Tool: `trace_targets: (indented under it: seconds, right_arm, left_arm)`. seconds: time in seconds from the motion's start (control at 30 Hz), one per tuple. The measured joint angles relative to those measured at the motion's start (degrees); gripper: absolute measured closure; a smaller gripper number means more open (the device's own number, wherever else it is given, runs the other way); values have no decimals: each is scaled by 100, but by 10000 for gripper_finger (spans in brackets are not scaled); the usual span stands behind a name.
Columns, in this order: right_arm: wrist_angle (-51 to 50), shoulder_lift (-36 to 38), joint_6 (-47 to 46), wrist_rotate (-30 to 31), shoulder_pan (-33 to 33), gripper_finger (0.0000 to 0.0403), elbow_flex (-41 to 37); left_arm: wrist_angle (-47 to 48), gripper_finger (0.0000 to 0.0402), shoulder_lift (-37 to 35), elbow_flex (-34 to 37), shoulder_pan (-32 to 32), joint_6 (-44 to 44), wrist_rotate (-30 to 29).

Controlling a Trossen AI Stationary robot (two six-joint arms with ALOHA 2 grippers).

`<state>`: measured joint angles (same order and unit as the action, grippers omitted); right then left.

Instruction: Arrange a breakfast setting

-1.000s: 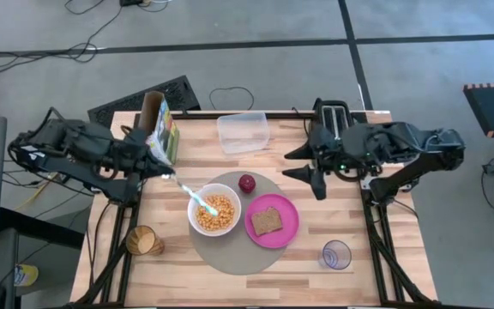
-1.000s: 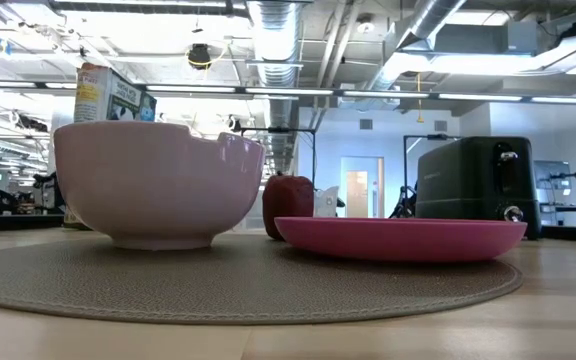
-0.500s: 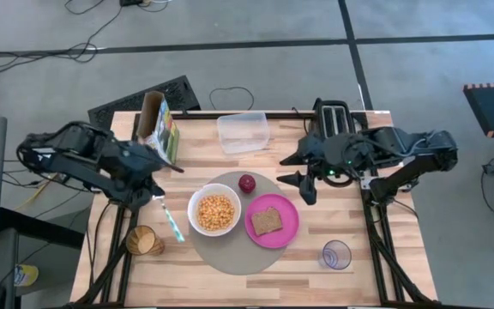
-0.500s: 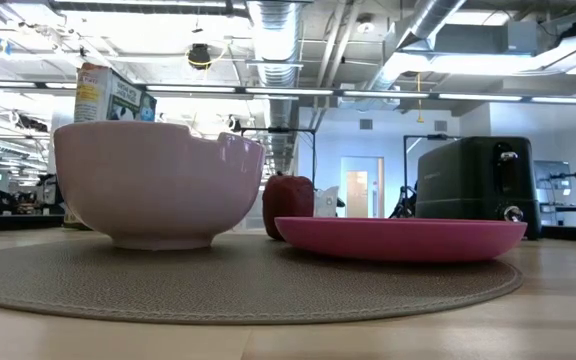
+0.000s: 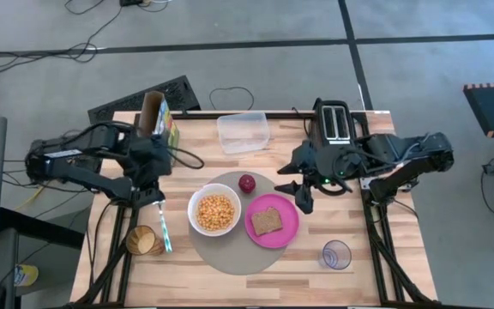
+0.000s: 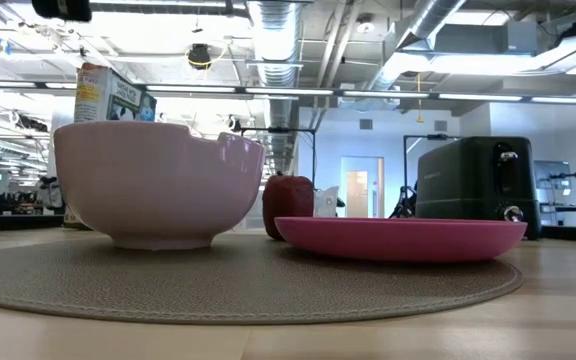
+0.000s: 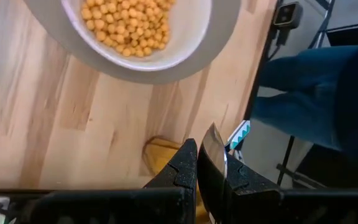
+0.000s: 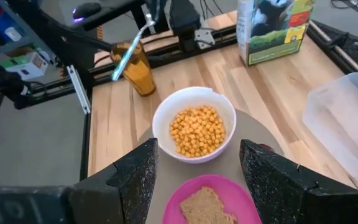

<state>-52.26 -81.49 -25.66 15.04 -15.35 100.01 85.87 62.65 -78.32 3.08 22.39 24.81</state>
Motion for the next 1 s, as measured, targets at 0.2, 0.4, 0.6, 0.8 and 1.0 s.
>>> trace_targets:
  seconds: [0.2,0.4,0.6,0.8,1.0]
  right_arm:
    - [-22,-52,-67,6,-37,148,0]
    - [-29,-44,-101,19,-35,148,0]
    - [-75,-46,-130,21,-35,148,0]
    - [-199,-44,-132,23,-35,148,0]
    - [-339,-44,-136,23,-37,148,0]
  left_arm:
    - [-336,401,43,694,440,-348,43]
    - [-458,401,293,1317,639,-466,20]
    - [-510,401,695,1740,672,-548,-387]
    - [-969,401,973,2083,672,-509,-668]
    - [-1565,401,962,2564,707,-302,-686]
